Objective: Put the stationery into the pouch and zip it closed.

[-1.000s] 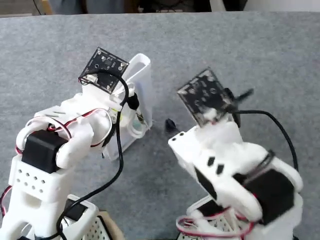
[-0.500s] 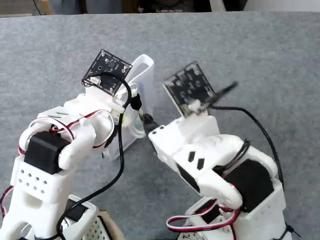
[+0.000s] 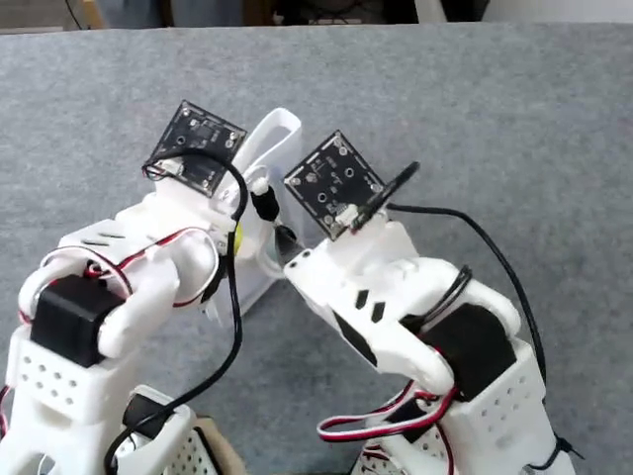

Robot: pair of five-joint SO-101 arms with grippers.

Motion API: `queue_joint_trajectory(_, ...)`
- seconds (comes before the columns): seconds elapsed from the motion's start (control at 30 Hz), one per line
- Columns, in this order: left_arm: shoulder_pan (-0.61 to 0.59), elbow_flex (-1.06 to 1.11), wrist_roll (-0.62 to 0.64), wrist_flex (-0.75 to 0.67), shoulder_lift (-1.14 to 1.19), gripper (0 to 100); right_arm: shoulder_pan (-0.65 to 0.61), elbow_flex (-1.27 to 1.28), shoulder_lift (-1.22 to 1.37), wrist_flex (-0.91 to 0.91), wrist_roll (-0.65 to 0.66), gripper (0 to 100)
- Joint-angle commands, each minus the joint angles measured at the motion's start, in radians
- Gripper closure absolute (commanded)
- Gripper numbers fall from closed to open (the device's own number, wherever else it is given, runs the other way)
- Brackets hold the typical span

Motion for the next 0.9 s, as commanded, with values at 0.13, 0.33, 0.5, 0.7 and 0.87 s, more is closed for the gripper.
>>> queue_joint_trajectory(0.13, 0.053, -0.070, 0.014, 0.000, -0.031, 97, -0.015, -0.002, -0.007, -0.025, -0.012, 84.2)
queue_joint_trajectory(0.33, 0.058, -0.073, 0.014, 0.000, -0.031, 97, -0.021, 0.073, -0.031, -0.064, -0.054, 84.2)
queue_joint_trajectory(0.5, 0.058, -0.074, 0.014, 0.000, -0.032, 97, -0.020, 0.137, -0.044, -0.109, -0.054, 84.3)
queue_joint_trajectory(0.7, 0.058, -0.074, 0.014, 0.000, -0.032, 97, -0.020, 0.176, -0.044, -0.167, -0.054, 84.3)
queue_joint_trajectory(0.87, 0.058, -0.074, 0.014, 0.000, -0.032, 97, -0.018, 0.180, -0.044, -0.186, -0.054, 84.4)
